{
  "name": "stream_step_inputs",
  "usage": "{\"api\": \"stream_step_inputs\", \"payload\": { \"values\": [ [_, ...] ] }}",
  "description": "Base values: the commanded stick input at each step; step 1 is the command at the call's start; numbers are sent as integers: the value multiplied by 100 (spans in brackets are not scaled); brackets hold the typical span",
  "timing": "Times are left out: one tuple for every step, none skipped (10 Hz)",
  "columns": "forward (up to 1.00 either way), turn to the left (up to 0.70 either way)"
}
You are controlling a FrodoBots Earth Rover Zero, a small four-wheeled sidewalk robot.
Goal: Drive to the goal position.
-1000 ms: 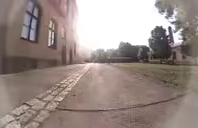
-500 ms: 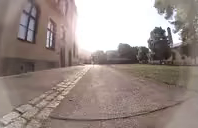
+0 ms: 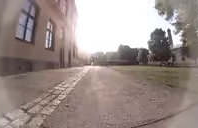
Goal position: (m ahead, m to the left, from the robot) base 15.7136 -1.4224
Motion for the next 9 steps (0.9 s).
{"api": "stream_step_inputs", "payload": {
  "values": [
    [44,2],
    [44,2],
    [44,2],
    [44,2],
    [44,2],
    [44,2],
    [44,2],
    [44,2],
    [44,2]
  ]
}}
